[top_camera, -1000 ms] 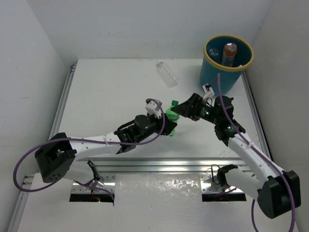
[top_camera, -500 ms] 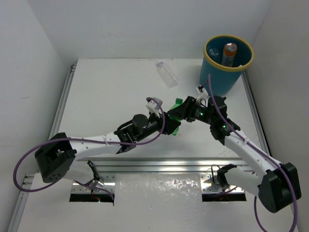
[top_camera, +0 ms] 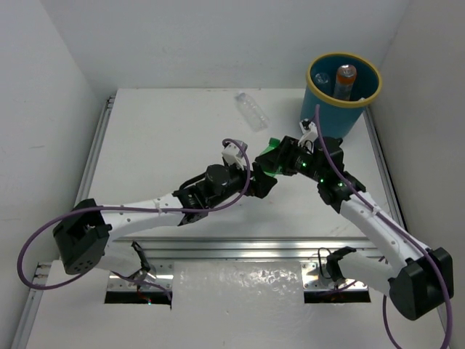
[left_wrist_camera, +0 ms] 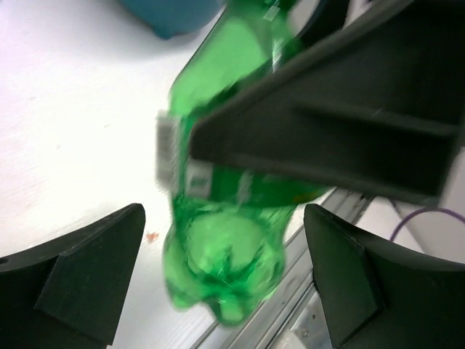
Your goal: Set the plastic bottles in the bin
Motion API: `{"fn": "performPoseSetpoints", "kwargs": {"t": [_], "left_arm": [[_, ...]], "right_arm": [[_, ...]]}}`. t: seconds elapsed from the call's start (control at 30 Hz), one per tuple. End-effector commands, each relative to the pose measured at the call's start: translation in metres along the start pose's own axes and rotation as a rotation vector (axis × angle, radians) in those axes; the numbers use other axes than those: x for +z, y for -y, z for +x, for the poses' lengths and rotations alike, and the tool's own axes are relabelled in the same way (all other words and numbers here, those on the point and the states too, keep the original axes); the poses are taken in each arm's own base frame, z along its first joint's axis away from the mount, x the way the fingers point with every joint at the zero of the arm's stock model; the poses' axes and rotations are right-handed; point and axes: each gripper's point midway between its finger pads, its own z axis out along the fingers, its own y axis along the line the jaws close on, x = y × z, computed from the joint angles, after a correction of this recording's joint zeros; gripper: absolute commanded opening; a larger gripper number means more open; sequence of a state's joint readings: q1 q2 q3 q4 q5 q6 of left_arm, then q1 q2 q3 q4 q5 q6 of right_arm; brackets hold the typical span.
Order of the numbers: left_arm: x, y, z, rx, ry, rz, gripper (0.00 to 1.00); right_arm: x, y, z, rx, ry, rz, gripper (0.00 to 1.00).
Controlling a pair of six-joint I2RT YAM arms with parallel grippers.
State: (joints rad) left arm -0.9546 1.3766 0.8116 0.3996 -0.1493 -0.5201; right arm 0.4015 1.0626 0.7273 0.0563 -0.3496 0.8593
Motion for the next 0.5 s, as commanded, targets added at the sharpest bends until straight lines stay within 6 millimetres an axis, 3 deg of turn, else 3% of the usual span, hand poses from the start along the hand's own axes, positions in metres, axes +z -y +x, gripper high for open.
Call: {"fn": "performPoseSetpoints", "kwargs": {"t": [0.0,0.03,0.07,0.1,0.17,0.2,0.23,0.27,0.3,0.4,0.43,0.47], "left_arm": [[-0.007,-0.003,-0.015,-0.012,0.021,-0.05,0.89],[-0.009,-0.004,-0.016,-0.012,0.017,-0.063,0.89],[-0.015,-0.006,-0.024,-0.014,0.031,-0.084,0.89],[-0.02,-0.013,-0.02,-0.009,0.005,-0.127,0.89],[-0.035,-0.024,-0.026,-0.009,0.001,-0.206,0.9],[-0.04,-0.029,-0.027,-0.011,0.002,-0.235,0.91],[-0.046,-0.033,-0.029,-0.014,0.005,-0.26,0.91],[-0.059,-0.045,-0.029,-0.011,-0.004,-0.322,0.92],[-0.064,-0.049,-0.03,-0.011,-0.001,-0.347,0.93],[-0.081,-0.063,-0.034,-0.012,0.019,-0.409,0.95],[-0.085,-0.063,-0.036,-0.011,0.025,-0.409,0.96],[-0.087,-0.066,-0.033,-0.006,0.015,-0.415,0.96]], "right_arm": [[0.002,-0.008,-0.034,-0.051,0.099,0.025,0.0],[0.001,-0.006,-0.051,-0.072,0.15,0.061,0.0],[0.001,0.001,-0.056,-0.112,0.148,0.102,0.0],[-0.004,-0.009,-0.085,-0.15,0.215,0.105,0.0],[-0.008,0.005,-0.11,-0.21,0.241,0.202,0.0],[-0.016,0.013,-0.133,-0.216,0.281,0.242,0.0],[-0.025,-0.001,-0.165,-0.234,0.338,0.235,0.0],[-0.024,0.009,-0.176,-0.241,0.334,0.272,0.0],[-0.039,0.002,-0.211,-0.265,0.409,0.288,0.0],[-0.043,0.018,-0.254,-0.353,0.466,0.414,0.0],[-0.051,0.009,-0.279,-0.394,0.525,0.438,0.0],[-0.058,0.02,-0.296,-0.44,0.56,0.524,0.0]]}}
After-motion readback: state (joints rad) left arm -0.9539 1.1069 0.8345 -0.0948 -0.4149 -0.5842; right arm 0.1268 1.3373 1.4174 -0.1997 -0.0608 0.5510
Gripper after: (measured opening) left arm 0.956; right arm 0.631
